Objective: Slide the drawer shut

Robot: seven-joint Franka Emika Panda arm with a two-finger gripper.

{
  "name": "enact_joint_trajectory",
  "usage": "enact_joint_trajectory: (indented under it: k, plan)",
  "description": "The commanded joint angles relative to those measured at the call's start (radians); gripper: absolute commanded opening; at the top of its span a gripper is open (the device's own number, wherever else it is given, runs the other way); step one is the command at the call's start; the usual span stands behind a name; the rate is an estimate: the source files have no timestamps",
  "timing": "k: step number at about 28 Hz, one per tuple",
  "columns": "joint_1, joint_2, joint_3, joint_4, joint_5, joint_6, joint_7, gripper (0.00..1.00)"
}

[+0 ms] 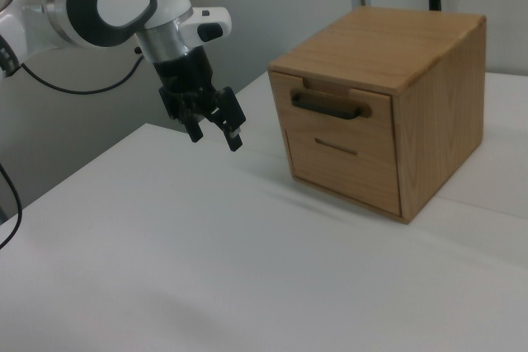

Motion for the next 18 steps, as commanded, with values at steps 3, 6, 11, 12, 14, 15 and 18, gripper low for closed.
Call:
enact_joint_trajectory:
  k: [3,6,11,12,14,15,18]
  plan:
    - [0.004,-0.019,-0.003,-0.019,0.005,-0.031,-0.012,1.0]
    - [0.004,-0.019,-0.003,-0.02,0.004,-0.035,-0.007,1.0]
    - [0.004,-0.017,-0.003,-0.022,0.002,-0.037,-0.007,1.0]
    - [0.004,-0.017,-0.003,-0.022,0.002,-0.035,-0.007,1.0]
    - [0.004,-0.017,-0.003,-0.022,0.004,-0.037,-0.007,1.0]
    - [0.004,-0.017,-0.003,-0.022,0.004,-0.038,-0.006,1.0]
    - [0.004,-0.019,-0.002,-0.019,0.007,-0.054,-0.007,1.0]
